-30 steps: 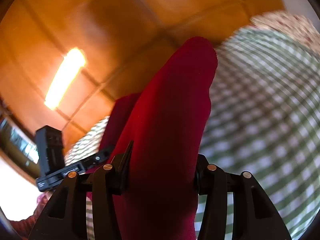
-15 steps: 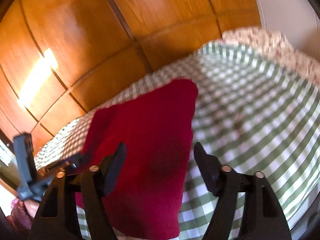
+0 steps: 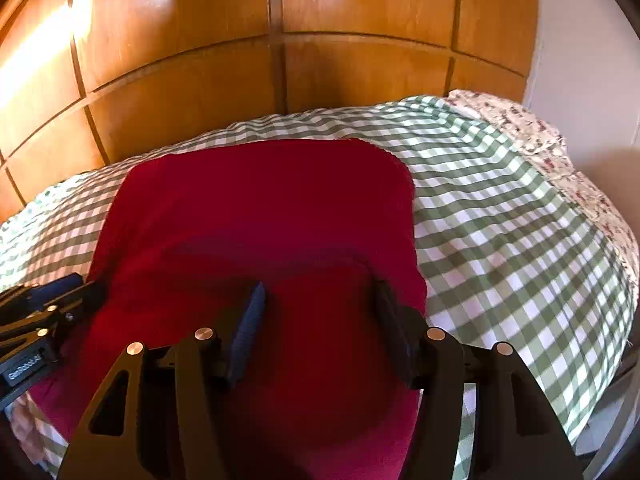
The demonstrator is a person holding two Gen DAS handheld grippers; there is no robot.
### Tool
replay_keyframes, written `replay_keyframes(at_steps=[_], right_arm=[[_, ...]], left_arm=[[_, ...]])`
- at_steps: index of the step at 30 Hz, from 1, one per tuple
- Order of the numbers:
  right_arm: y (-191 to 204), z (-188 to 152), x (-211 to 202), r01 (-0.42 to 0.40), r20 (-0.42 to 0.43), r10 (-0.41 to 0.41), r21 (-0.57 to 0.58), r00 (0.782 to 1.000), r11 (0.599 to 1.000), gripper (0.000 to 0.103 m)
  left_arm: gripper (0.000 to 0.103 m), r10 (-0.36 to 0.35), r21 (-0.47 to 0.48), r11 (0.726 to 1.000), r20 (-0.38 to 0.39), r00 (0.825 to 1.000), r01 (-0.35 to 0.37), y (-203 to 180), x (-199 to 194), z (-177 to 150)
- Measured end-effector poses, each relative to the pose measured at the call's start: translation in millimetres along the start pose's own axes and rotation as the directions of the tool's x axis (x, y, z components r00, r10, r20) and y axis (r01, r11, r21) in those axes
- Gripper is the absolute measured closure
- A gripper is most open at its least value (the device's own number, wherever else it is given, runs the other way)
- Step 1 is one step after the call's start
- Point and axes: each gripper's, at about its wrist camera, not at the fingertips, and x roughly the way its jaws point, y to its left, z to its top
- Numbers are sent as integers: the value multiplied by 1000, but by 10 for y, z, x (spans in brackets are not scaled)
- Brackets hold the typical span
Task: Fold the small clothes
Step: 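Lay the sweater flat and open both tools to release it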
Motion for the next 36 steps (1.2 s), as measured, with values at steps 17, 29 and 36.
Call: replay_keyframes(at_steps=[17, 29, 36], right_arm=[[-68, -85, -346, 60, 26, -62, 71, 998, 996, 28], [182, -521, -779, 32, 19, -31, -53, 999, 998, 28], [203, -594, -673, 67, -35, -68, -31, 997, 997, 27]], left_arm=[[43, 46, -20, 999, 48, 998, -45, 31, -317, -147], [37, 57, -41, 998, 42, 997, -55, 80, -373, -295], [33, 31, -97, 995, 50, 998, -26, 181, -551, -406]])
